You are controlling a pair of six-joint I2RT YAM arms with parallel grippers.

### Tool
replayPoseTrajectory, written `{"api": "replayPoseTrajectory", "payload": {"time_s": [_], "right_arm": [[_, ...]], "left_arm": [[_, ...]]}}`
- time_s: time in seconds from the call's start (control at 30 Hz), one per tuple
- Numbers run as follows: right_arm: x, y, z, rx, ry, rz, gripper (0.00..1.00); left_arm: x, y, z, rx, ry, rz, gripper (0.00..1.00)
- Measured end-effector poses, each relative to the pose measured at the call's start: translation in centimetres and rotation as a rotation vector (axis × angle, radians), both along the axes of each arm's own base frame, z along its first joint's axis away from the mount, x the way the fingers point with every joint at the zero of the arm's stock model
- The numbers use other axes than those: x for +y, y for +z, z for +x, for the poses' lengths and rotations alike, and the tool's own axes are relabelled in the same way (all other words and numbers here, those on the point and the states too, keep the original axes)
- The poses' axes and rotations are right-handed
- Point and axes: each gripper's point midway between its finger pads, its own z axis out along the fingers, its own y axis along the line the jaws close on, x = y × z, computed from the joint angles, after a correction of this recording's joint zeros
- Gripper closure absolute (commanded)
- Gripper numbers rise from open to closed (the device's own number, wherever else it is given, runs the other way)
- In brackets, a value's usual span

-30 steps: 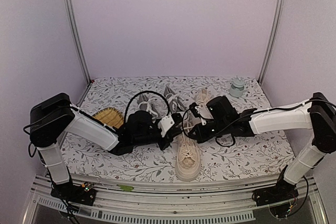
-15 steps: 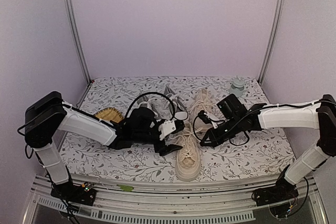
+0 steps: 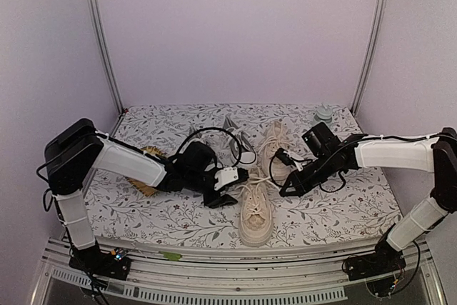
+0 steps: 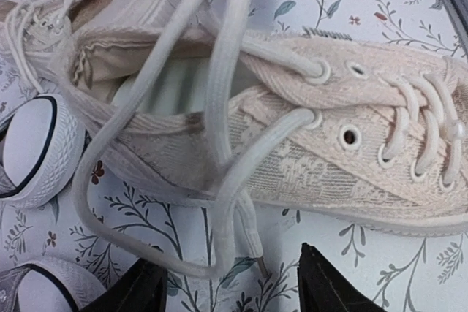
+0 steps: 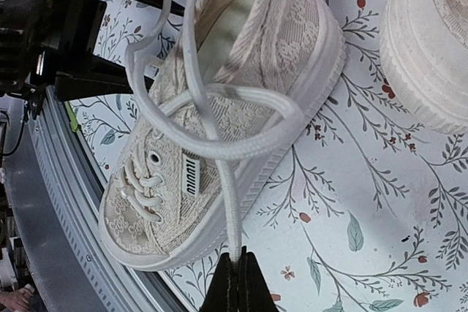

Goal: Tie the shoes
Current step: Tie the crossed shoelace on the shoe.

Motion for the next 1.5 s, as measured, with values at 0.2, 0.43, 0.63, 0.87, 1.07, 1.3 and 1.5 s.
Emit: {"api": "replayPoseTrajectory", "payload": {"time_s": [0.2,0.43,0.63,0.87,1.07,1.3,1.5], "right_arm": [[-0.3,0.3,0.5,-0.011,-0.005,0.0,0.99],[-0.9,0.7,1.0,-0.02,-0.026,0.006,0.99],[-2.5,1.7,2.5,-0.047,-0.089,0.012,0.99],[-7.8,2.3,5.0,-0.053,-0.301,0.004,0.99],[-13.0,1.6,5.6,-0.011,-0.518,-0.001,0.99],[-17.3,0.6,3.9,0.042,-0.769,0.014,1.0],[-18.5,2.0,3.7,0.026,-0.896,0.069,0.99]], "left_arm": [[-1.0,-1.1,-0.2,0.036,-0.005,-0.021,0.5],[-1.5,-1.7,-0.2,0.028,0.014,-0.025,0.87],[-0.5,-1.9,0.1,0.02,0.065,-0.009,1.0],[2.0,-0.6,1.0,0.031,0.217,0.031,1.0],[5.4,2.6,1.1,0.029,0.4,0.008,1.0],[10.5,4.1,-0.2,0.08,0.635,-0.031,1.0],[13.5,6.8,-0.3,0.078,0.796,-0.147,1.0]]}}
